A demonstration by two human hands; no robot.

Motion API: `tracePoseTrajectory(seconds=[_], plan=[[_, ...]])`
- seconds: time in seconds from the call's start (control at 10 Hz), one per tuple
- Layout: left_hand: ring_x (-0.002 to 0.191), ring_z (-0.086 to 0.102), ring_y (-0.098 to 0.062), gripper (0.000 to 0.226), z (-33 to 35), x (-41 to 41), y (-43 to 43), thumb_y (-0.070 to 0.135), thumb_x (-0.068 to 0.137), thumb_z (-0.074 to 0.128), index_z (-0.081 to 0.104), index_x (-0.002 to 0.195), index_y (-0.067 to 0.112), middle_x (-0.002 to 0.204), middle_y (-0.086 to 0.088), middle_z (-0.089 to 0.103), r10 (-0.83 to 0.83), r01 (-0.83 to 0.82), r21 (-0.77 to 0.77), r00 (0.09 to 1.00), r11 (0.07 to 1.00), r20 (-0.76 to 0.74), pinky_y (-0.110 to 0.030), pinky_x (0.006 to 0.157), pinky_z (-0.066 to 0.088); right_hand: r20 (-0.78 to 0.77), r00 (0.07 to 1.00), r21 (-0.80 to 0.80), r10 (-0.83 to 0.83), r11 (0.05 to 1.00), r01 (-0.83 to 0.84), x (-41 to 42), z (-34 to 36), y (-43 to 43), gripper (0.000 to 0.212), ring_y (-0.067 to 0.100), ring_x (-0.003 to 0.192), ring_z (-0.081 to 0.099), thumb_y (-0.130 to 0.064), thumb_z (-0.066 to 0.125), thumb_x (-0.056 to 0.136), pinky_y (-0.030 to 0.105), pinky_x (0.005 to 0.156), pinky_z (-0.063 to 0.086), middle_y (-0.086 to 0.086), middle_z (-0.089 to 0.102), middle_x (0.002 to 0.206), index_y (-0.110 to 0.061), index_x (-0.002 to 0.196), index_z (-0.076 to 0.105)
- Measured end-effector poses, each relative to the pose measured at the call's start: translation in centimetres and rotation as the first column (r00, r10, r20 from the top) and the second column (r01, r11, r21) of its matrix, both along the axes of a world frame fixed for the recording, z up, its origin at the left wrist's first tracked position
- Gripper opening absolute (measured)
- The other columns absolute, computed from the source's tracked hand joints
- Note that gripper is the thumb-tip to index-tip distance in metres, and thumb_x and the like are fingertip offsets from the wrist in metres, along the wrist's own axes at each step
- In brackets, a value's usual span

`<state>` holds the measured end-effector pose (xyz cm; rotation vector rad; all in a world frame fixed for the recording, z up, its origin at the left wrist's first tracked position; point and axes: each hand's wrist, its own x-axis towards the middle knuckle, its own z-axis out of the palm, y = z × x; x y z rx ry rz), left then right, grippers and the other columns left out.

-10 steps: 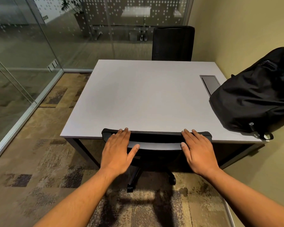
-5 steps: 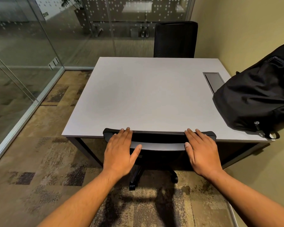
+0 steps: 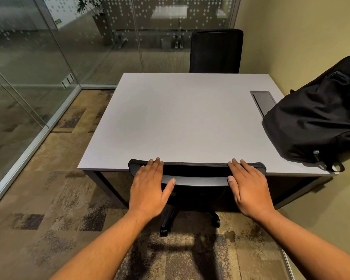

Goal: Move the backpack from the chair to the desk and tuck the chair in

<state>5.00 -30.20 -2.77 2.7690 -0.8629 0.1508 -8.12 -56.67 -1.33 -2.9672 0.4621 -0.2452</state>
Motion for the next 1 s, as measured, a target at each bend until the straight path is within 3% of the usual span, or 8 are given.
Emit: tracePoseTrajectory(seconds=[0.4,0.6,0.8,0.9,1.0], plan=[[0.146,0.014,-0.016,0.079,0.4,-0.2,0.5,0.069,0.094,0.010,0.023,0.151,0.016,0.158,-0.002,0.023,-0.009,0.009,0.007,1.000,1.000,-0.028,-0.036,0.119,0.010,-0.033,0.999,0.043,0.007,0.999,-0.005,-0.5,0.2,0.1,0.068,0.020,0.146,0.029,-0.052,0.007,0.099,0.040,0.119,0.025,0.003,0.040,0.154,-0.015,0.148,0.037],[0.146,0.010,-0.015,0.079,0.9,-0.4,0.5,0.067,0.093,0.003,0.021,0.151,0.016,0.159,-0.002,0.019,-0.006,0.008,0.029,0.999,1.000,-0.038,-0.034,0.119,0.002,-0.049,0.998,0.100,0.024,0.995,-0.019,-0.5,0.9,0.0,0.056,0.020,0.148,0.025,-0.041,0.018,0.102,0.036,0.120,0.019,0.005,0.036,0.156,-0.013,0.148,0.034],[0.147,0.006,-0.014,0.074,1.8,0.0,0.0,0.061,0.095,0.010,0.018,0.152,0.014,0.160,-0.003,0.015,0.044,-0.046,-0.020,0.995,0.999,-0.089,-0.029,0.115,-0.002,-0.099,0.993,0.174,0.063,0.984,-0.045,-0.4,2.1,-0.2,0.052,0.018,0.149,0.019,-0.035,0.023,0.104,0.032,0.122,0.014,0.005,0.028,0.160,-0.012,0.151,0.027],[0.147,0.004,-0.014,0.070,2.2,0.5,-0.2,0.058,0.097,0.015,0.016,0.152,0.014,0.161,-0.003,0.012,0.058,-0.060,-0.022,0.996,0.998,-0.064,-0.028,0.114,-0.004,-0.093,0.993,0.204,0.073,0.978,-0.053,-0.3,2.4,-0.3,0.052,0.017,0.150,0.018,-0.034,0.025,0.104,0.031,0.122,0.013,0.005,0.027,0.160,-0.013,0.152,0.027],[0.147,0.005,-0.014,0.069,3.2,0.9,-0.5,0.057,0.098,0.017,0.015,0.152,0.015,0.161,-0.003,0.012,0.066,-0.067,-0.067,0.998,0.995,-0.017,-0.028,0.112,-0.004,0.014,0.998,0.231,0.064,0.971,-0.065,0.2,3.0,0.0,0.051,0.016,0.149,0.019,-0.032,0.028,0.104,0.028,0.121,0.011,0.005,0.028,0.160,-0.013,0.151,0.029]])
